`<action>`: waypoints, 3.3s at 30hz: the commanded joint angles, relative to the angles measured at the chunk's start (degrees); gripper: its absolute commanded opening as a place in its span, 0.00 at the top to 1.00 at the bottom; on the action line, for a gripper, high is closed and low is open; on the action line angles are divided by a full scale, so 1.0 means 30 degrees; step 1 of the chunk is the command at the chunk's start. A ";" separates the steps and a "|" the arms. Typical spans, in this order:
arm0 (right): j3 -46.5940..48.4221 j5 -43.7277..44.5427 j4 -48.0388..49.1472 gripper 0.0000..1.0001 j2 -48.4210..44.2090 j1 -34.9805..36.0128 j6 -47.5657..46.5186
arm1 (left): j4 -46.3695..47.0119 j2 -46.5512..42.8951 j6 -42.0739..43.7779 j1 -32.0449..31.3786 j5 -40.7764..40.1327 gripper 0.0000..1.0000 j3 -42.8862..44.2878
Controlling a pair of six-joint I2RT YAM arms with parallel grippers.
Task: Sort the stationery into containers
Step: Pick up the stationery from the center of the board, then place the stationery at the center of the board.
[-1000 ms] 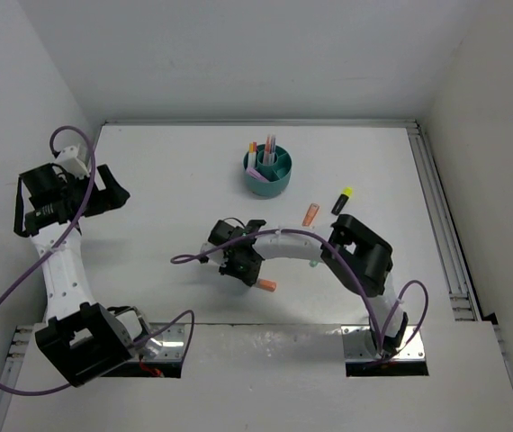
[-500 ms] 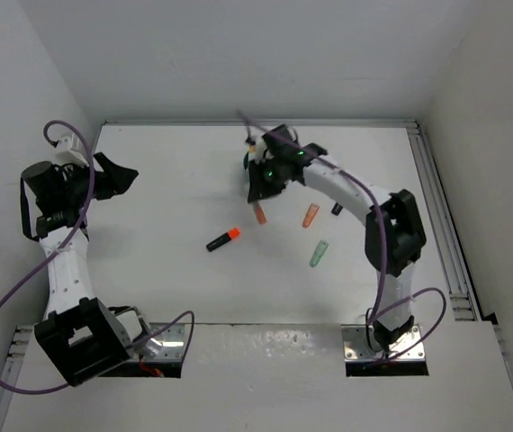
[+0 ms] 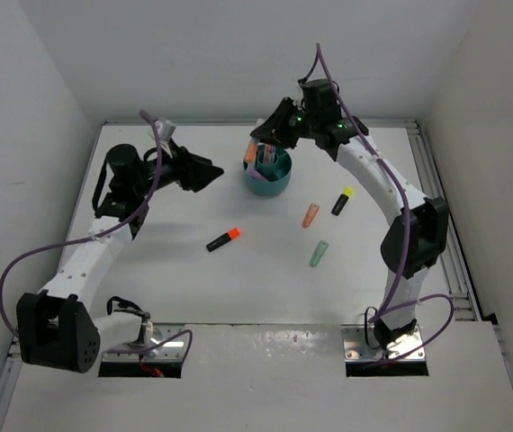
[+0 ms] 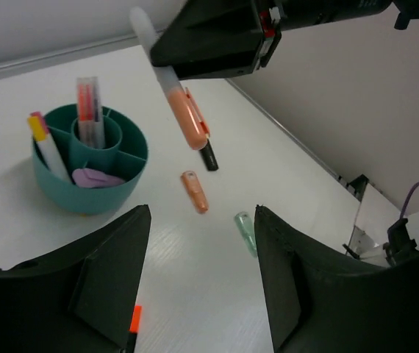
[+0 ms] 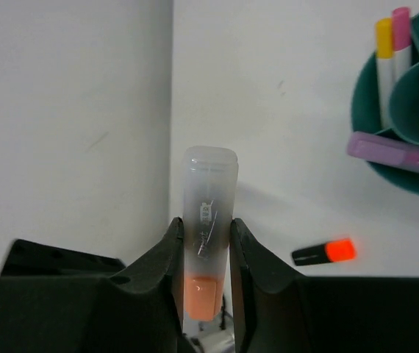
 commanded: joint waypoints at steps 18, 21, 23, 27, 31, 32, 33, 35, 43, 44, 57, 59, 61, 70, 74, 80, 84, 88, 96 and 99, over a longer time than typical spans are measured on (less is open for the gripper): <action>0.2280 0.3593 -0.4715 1.00 -0.0560 0.0170 0.7252 | 0.5062 0.3901 -0.5069 -0.5536 -0.7918 0.55 0.2504; 0.2134 0.3478 -0.4952 1.00 -0.0706 0.0141 0.7753 | 0.4769 0.4193 -0.4981 -0.5771 -0.8358 0.53 0.2709; 0.2075 0.3272 -0.4923 1.00 -0.0795 0.0082 0.7958 | 0.4361 0.4457 -0.4807 -0.5801 -0.8651 0.52 0.3001; 0.1900 0.3009 -0.4894 1.00 -0.0941 -0.0006 0.8193 | 0.4066 0.5218 -0.4542 -0.5976 -0.8594 0.52 0.3967; 0.1840 0.2862 -0.4894 1.00 -0.1029 -0.0093 0.8427 | 0.3656 0.5600 -0.4395 -0.6123 -0.8623 0.53 0.4379; 0.1869 0.2833 -0.4865 1.00 -0.1000 -0.0094 0.8486 | 0.3539 0.5688 -0.4337 -0.6123 -0.8652 0.53 0.4380; 0.1870 0.2861 -0.4894 1.00 -0.1000 -0.0123 0.8486 | 0.3509 0.5717 -0.4337 -0.6094 -0.8624 0.53 0.4438; 0.1928 0.2832 -0.4777 1.00 -0.1000 -0.0123 0.8429 | 0.3392 0.5717 -0.4308 -0.6007 -0.8594 0.53 0.4468; 0.2191 0.2861 -0.4719 1.00 -0.0736 -0.0211 0.8545 | 0.3011 0.5893 -0.4219 -0.6094 -0.8272 0.53 0.4585; 0.2192 0.2804 -0.4660 1.00 -0.0736 -0.0211 0.8516 | 0.2923 0.5980 -0.4219 -0.6094 -0.8243 0.54 0.4614; 0.1344 0.2160 -0.3987 1.00 -0.1087 -0.0182 0.8458 | 0.2397 0.7064 -0.4570 -0.5685 -0.7510 0.93 0.5580; 0.1051 0.2071 -0.3810 0.74 -0.1234 -0.0211 0.8224 | 0.2250 0.7095 -0.4688 -0.5480 -0.7393 1.00 0.5756; 0.0671 0.1780 -0.3228 0.38 -0.1554 -0.0501 0.7171 | 0.1519 0.7124 -0.4485 -0.5012 -0.6986 1.00 0.6222; -0.4713 0.0021 -0.2433 0.06 -0.4890 -0.4192 0.0845 | -1.1017 0.9287 0.5552 -0.1410 0.2123 1.00 1.2359; -0.6506 -0.0330 -0.2259 0.11 -0.6008 -0.5685 -0.1616 | -2.0000 1.2971 1.4006 -0.0938 0.2744 1.00 1.8079; -0.7739 -0.0187 -0.2140 0.19 -0.6654 -0.6275 -0.3495 | -2.7661 1.7225 1.9829 -0.1435 0.0524 1.00 2.4762; -0.7828 0.0107 -0.2140 0.20 -0.6596 -0.6392 -0.3906 | -2.7255 1.7554 1.9892 -0.2281 -0.0914 1.00 2.5034; -0.7798 0.0137 -0.2082 0.21 -0.6449 -0.6422 -0.4052 | -2.6142 1.7495 1.9834 -0.3280 -0.2730 1.00 2.4830; -0.7651 0.0166 -0.2228 0.23 -0.6039 -0.6480 -0.4170 | -2.5408 1.8344 1.9102 -0.4423 -0.4256 1.00 2.5414; -0.7769 0.0079 -0.2199 0.23 -0.6039 -0.6598 -0.4083 | -2.4882 1.8666 1.8575 -0.4541 -0.4637 1.00 2.5561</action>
